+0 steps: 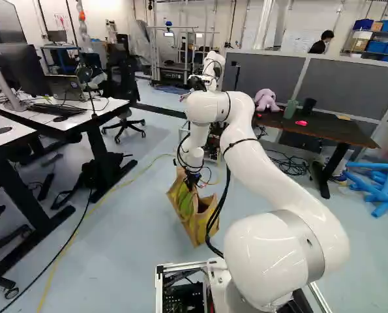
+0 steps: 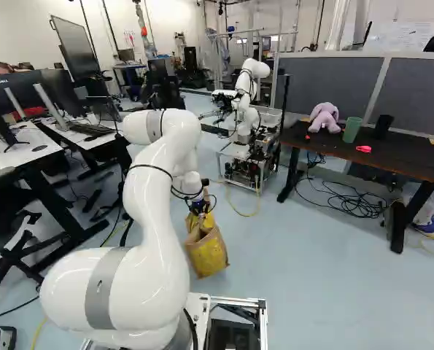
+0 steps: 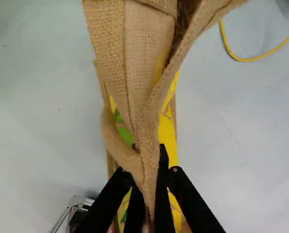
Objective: Pick up the bag on the ground and place it on the table
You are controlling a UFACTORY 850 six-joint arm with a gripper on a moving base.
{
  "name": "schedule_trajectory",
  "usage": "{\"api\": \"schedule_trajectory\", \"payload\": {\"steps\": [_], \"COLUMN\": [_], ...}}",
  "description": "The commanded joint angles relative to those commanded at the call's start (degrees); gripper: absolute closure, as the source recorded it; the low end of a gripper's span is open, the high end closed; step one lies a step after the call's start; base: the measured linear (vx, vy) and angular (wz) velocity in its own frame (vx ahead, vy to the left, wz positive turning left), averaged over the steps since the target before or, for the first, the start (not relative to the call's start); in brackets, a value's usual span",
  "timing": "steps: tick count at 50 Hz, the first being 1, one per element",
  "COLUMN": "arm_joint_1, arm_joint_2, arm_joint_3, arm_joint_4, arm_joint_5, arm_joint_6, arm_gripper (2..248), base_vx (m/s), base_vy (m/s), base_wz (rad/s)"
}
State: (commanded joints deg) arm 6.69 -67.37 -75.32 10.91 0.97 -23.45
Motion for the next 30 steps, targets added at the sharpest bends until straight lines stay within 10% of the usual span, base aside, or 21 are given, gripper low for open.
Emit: {"api": "schedule_trajectory", "payload": {"steps": [30], "arm_joint_1": [-1.47], "arm_joint_2": [9.36], "arm_joint_3": [12.24], "arm_joint_4": [0.00], "arm_joint_5": [0.02], "arm_joint_6": [0.00], "arm_gripper": [228], "base_vx": [0.000], "base_vy": [0.000], "base_wz": [0.000]}}
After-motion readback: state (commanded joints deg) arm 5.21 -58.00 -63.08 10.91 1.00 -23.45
